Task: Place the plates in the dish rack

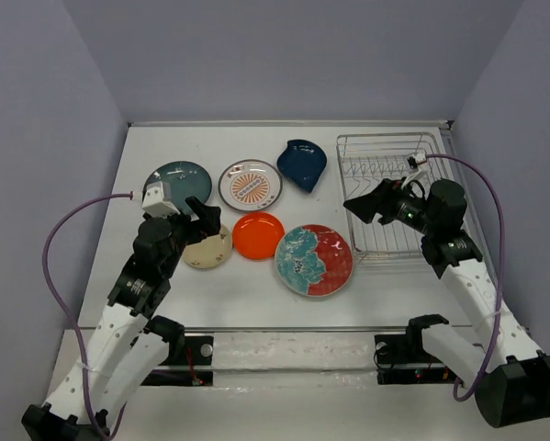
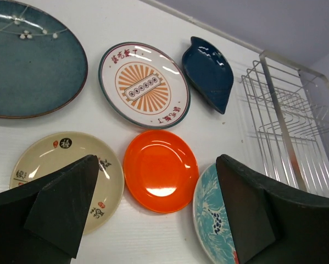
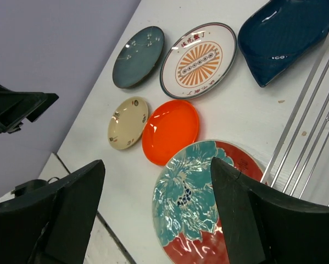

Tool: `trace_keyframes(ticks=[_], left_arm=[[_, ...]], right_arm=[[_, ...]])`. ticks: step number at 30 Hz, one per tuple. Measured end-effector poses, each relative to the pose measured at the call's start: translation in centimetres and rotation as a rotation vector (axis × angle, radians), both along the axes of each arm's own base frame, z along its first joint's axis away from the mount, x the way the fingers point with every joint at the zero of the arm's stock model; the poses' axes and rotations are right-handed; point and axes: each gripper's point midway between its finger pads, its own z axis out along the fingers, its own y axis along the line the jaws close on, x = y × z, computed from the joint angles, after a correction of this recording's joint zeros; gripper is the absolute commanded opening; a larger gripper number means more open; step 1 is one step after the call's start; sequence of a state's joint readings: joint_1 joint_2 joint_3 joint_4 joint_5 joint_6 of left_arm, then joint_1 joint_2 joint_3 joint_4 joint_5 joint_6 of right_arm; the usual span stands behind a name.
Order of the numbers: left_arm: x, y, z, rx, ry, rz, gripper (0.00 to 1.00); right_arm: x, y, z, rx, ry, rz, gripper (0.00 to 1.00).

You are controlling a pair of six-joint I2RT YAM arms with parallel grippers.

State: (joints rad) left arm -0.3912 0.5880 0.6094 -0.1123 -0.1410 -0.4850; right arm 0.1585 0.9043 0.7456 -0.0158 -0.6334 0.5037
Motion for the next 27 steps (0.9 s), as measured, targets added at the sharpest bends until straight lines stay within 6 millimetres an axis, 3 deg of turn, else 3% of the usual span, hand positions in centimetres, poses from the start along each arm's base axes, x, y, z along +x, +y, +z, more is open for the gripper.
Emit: trace_keyframes(ticks=[5,10,13,15,16,18,22,27], left_arm=[[0.5,0.1,-1.4,0.003,0.055,0.029,0.99],[1.5,0.5,-1.0,-0.049,0.044,0.074,0.99],[2.8,1.8,-1.0,-0.085,0.046,0.131,0.99],[4.1,3.5,-1.4,-0.128,0.048,0.185,0.95],[4.8,5.0,-2.0,-0.157,0.057,0.226,0.85],[5.7,8.1,-3.5,-0.206,0.087,0.310,0.77],[6.2,14.5,-6.9,-0.296,0.165,0.504,0.77],[6.8,16.2,-8.7,-0.348,0.208,0.580,0.75]], right_arm=[[-0.3,0.3,-0.3,0.004,0.011,0.013,0.81],[-1.1,0.4,-0.3,0.016,0.001,0.024,0.81],[-1.8,0.7,-0.9,0.025,0.014,0.044,0.81],[-2.2,0.8,-1.4,0.029,0.028,0.055,0.81],[-2.4,0.8,-1.5,0.031,0.030,0.057,0.81],[-2.7,0.8,-1.5,0.034,0.028,0.059,0.81],[-3.6,0.8,-1.1,0.043,0.006,0.071,0.81],[-4.1,1.0,-1.6,0.047,0.015,0.084,0.81]])
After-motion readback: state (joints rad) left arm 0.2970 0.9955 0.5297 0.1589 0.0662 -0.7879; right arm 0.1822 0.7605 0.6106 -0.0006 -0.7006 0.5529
